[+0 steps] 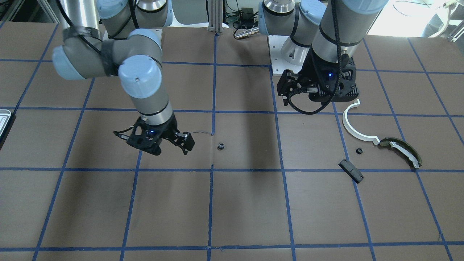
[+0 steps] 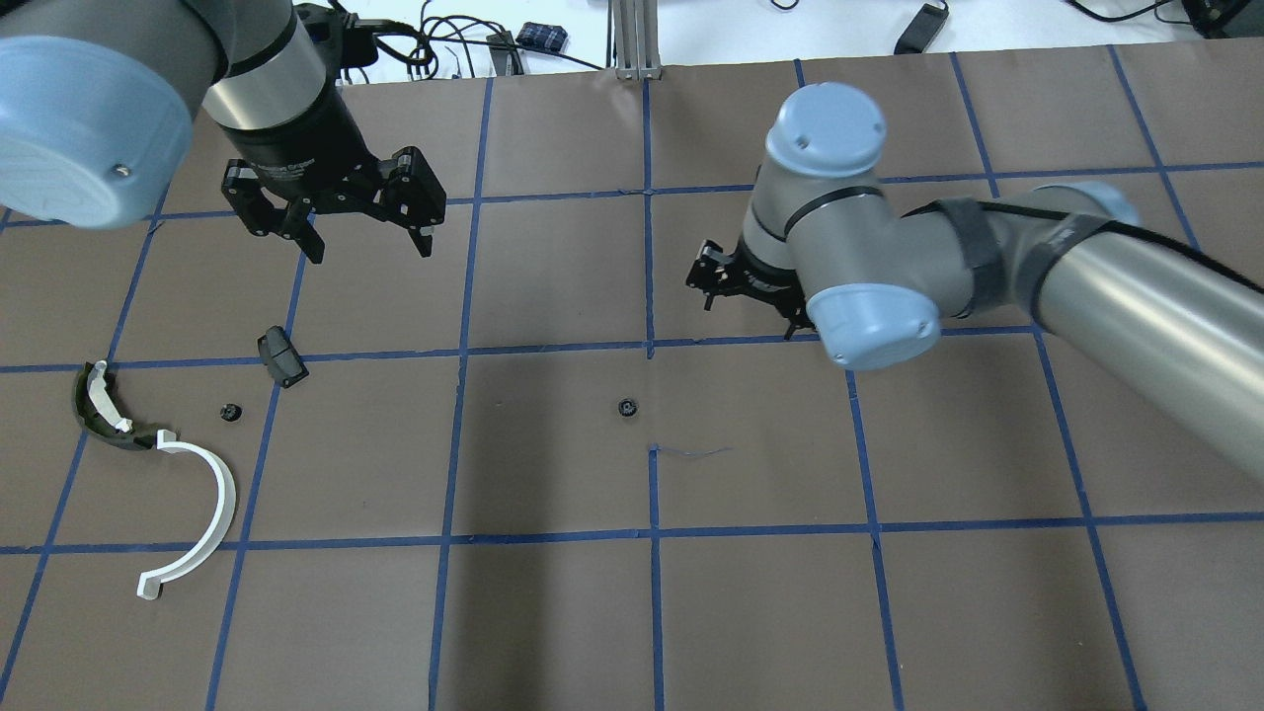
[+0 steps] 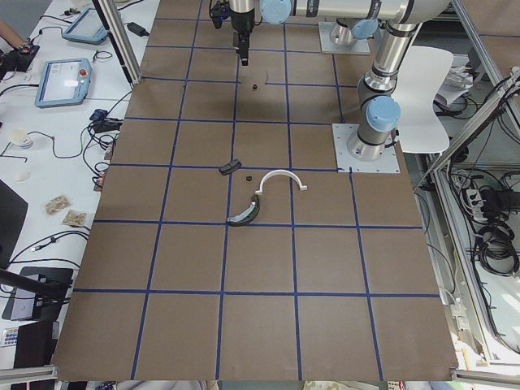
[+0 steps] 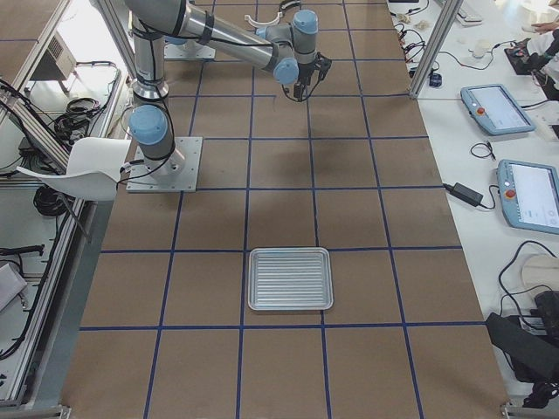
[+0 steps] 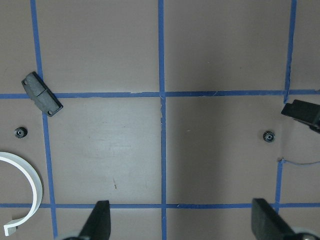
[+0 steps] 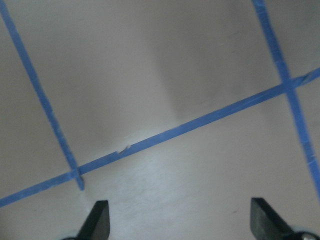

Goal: Place bearing gear from tray to pile

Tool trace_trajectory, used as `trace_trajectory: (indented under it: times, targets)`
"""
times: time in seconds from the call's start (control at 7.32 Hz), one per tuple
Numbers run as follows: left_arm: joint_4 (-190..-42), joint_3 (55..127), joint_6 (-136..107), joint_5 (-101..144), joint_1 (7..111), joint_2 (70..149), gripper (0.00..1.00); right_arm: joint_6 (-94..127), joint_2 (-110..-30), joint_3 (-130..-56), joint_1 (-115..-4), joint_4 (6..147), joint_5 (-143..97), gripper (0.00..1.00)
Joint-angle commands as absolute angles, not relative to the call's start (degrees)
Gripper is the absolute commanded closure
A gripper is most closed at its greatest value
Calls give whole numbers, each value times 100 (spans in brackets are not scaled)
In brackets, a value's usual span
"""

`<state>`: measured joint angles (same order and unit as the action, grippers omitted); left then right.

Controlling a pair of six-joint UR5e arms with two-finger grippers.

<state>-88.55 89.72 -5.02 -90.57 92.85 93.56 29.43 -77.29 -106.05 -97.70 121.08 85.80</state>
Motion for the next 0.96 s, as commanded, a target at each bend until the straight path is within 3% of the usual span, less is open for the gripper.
trace_trajectory:
  times: [0.0,0.27,0.55,0.82]
  targets:
    - [-7462,9724,-1147,-8861,9769,9649,0,1185,-8645,-10565,-8671,10579,8709,0]
    - [-5659,10606,-2115,-8763,10465,10341,0,783,-8885,-10111,-8315,9674,8965,0]
    - [-5137,10652,-2554,-8771,10923,11149,0,747,-8851,-9188,-8279,8722,9252,0]
    - [-4948,10722,-2769,-8824,11362,11557,0,747,-8885,-9106,-8279,8561,9246,0]
